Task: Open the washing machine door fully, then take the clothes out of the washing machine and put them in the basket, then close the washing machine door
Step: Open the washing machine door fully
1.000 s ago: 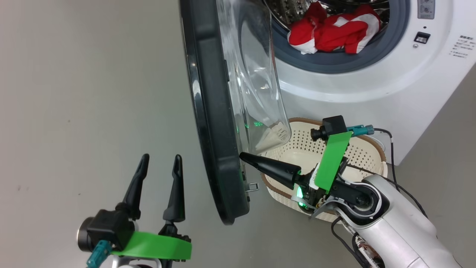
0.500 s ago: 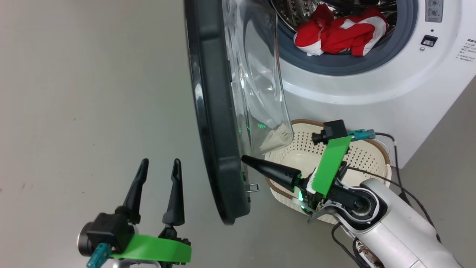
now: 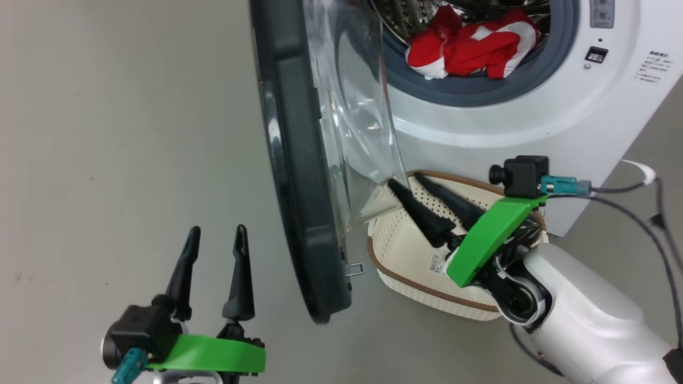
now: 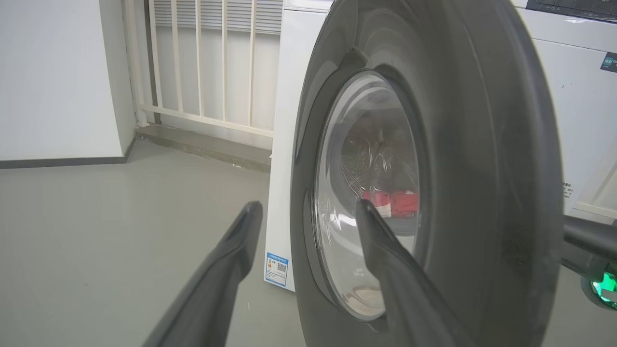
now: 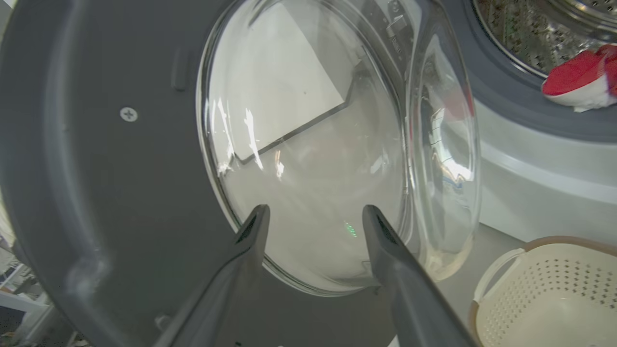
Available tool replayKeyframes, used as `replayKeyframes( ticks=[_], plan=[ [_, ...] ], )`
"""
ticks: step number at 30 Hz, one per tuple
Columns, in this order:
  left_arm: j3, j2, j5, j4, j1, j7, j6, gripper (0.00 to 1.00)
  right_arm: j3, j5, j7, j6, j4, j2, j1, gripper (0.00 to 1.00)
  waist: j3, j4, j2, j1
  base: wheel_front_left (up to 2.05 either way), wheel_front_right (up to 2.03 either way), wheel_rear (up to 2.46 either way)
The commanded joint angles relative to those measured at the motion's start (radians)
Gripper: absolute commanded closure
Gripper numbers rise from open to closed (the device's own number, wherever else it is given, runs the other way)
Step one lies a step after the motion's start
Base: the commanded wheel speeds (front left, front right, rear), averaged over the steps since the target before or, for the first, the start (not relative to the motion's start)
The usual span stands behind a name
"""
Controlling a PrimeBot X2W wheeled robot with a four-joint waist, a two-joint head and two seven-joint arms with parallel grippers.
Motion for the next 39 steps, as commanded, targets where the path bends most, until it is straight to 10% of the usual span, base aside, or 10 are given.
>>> replayKeyframes(
  ticks=[1,11,22,39],
  plan=[
    [0.038,0.016,-0.005,-0.028,0.004,-0.005,0.007,0.00,0.011,-0.075,-0.045,0.008,0.003,0.001,-0.020,0.00,-0.002,-0.007,0.0000,0.0000,0.00,0.00,0.00],
    [0.052,0.016,0.013,-0.031,0.011,-0.005,0.004,0.00,-0.161,-0.571,-0.239,0.008,0.157,0.091,0.011,0.00,-0.010,-0.031,0.0000,0.0000,0.00,0.00,0.00],
    [0.062,0.016,0.020,-0.037,0.023,-0.005,0.006,0.00,-0.474,-0.977,-0.241,0.008,0.016,0.196,0.184,0.00,-0.011,-0.039,0.0000,0.0000,0.00,0.00,0.00],
    [0.057,0.016,0.046,-0.019,0.040,-0.005,-0.009,0.00,-0.569,-0.968,-0.241,0.008,-0.212,0.203,0.444,0.00,-0.064,-0.014,0.0000,0.0000,0.00,0.00,0.00]
  ],
)
